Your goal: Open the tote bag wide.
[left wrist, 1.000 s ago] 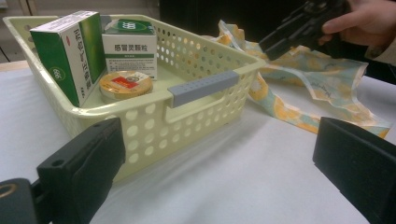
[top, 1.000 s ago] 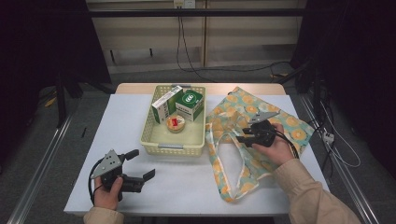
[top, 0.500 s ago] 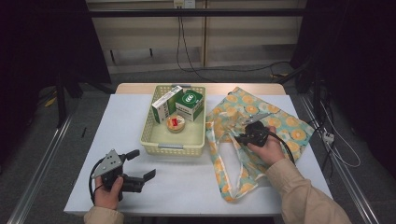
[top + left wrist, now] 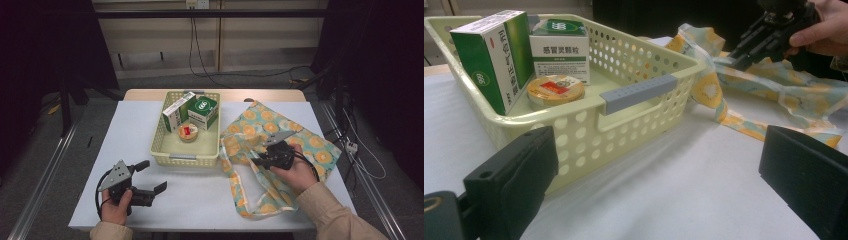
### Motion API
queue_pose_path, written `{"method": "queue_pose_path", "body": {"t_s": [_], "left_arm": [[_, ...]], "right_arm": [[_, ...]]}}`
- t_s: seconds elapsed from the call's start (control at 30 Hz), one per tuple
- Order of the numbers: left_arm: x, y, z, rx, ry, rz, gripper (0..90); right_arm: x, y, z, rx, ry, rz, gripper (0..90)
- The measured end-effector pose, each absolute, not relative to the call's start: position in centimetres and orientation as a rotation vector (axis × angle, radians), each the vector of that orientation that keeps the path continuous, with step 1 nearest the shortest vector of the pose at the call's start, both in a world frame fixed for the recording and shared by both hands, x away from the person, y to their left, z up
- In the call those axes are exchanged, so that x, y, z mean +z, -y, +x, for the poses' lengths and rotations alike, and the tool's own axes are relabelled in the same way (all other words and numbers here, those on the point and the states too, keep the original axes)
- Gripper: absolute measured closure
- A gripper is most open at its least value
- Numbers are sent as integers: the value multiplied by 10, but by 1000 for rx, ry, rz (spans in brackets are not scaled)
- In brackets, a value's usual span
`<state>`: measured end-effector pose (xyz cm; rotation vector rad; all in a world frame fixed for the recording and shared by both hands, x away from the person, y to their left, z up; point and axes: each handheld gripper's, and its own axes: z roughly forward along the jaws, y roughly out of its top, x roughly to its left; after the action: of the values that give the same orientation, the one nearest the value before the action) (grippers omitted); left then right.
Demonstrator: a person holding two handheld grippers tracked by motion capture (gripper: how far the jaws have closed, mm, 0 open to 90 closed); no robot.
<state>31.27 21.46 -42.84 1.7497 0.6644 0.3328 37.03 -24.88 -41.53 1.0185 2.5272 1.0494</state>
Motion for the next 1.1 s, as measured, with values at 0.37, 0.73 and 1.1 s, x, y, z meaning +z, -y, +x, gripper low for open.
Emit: {"method": "queue_pose_path", "body": {"t_s": [0.37,0.73,1.1], "left_arm": [[-430,-214,314,326,-668,1750,22],[-432,-215,316,317,-676,1747,22],[-432,-215,316,317,-669,1750,22]], "right_arm": [[-391,283,391,1113,-2373,1145,844],[-374,305,420,1051,-2127,1217,887],[-420,292,432,836,-2288,1255,695]]}}
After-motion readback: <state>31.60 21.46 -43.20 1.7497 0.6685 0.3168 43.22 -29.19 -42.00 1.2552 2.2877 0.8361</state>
